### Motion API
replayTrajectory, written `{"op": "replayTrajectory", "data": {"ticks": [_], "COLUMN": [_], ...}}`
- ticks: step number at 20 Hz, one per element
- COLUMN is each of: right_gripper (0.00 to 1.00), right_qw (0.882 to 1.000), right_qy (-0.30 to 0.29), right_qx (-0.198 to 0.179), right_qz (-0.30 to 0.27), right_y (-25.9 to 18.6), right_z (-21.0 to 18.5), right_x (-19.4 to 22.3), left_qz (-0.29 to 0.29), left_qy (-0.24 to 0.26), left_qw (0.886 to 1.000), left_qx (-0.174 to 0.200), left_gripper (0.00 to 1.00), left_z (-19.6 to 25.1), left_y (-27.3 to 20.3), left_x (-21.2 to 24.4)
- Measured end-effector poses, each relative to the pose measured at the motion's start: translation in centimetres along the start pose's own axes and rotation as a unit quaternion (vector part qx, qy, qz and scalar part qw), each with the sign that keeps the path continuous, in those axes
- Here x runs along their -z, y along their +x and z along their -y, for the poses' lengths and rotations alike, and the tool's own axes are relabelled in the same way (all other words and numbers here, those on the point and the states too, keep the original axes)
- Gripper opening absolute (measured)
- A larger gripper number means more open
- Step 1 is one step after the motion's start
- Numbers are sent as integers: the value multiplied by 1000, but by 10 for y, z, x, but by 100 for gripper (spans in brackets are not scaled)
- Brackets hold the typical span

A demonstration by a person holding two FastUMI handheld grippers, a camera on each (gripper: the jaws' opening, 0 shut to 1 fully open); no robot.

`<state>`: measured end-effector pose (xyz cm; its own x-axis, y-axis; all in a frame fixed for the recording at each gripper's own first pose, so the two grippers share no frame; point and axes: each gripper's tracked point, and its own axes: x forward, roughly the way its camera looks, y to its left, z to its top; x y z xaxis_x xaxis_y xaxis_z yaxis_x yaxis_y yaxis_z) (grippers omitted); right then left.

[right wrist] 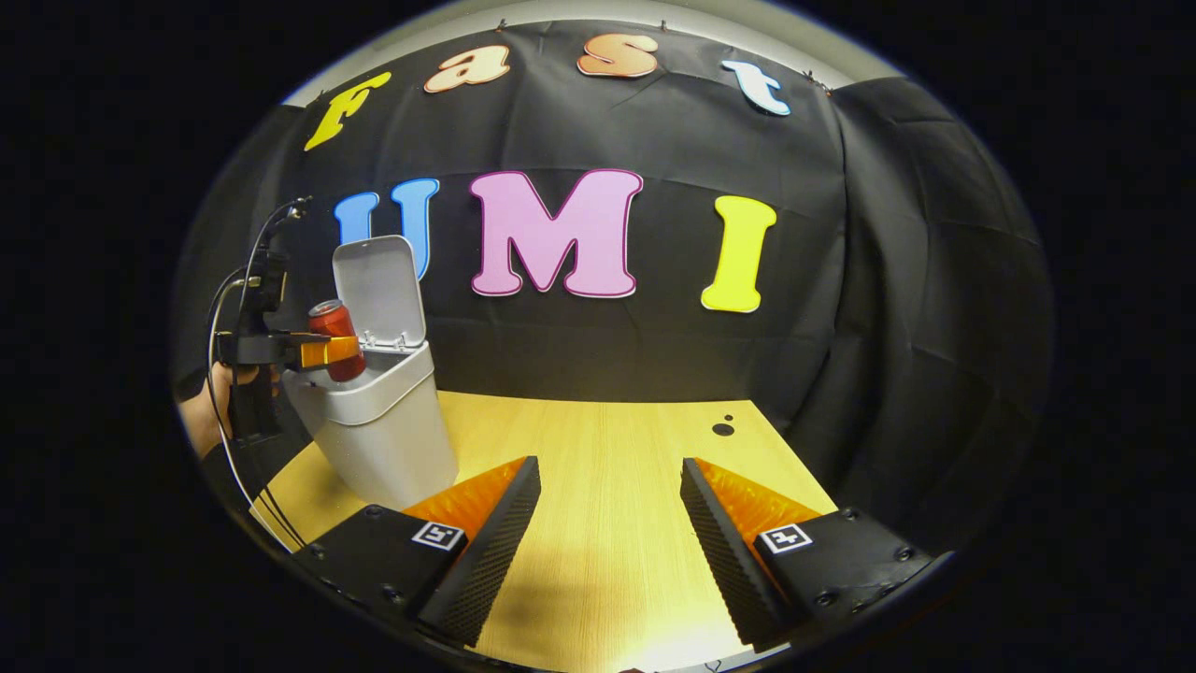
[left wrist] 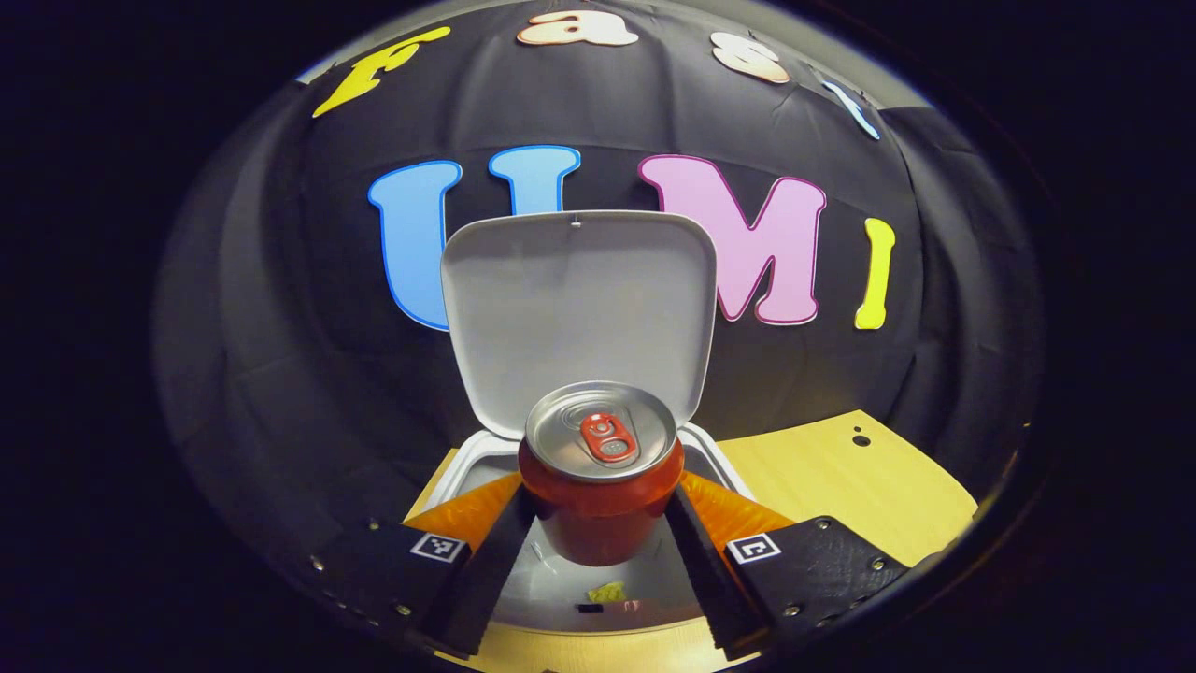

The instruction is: Press the lid of the desktop garbage bin to open it, pick up the crumpled paper on the desktop and throw it into the bin, then pick up the pop can on the desktop and drop it into the bin, and finally close the garbage bin lid.

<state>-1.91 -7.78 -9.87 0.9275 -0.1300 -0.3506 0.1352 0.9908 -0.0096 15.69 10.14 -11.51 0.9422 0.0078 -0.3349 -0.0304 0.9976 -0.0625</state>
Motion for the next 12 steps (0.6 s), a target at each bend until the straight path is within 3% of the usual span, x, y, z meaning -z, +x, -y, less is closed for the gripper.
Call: {"op": "replayTrajectory", "data": {"ticks": [8, 12], "right_gripper": [98, 98], "right_qw": [1000, 1000], "right_qy": [-1, -1], "right_qx": [0, -4], "right_qz": [-8, -12], "right_y": [-4, -3], "right_z": [-3, -6], "right_x": [9, 13], "left_qz": [-9, 15], "left_qy": [18, 32], "left_qw": [1000, 999], "left_qx": [-2, -22], "left_gripper": [88, 89], "left_z": [2, -6], "left_y": [-1, -12], "left_x": [7, -17]}}
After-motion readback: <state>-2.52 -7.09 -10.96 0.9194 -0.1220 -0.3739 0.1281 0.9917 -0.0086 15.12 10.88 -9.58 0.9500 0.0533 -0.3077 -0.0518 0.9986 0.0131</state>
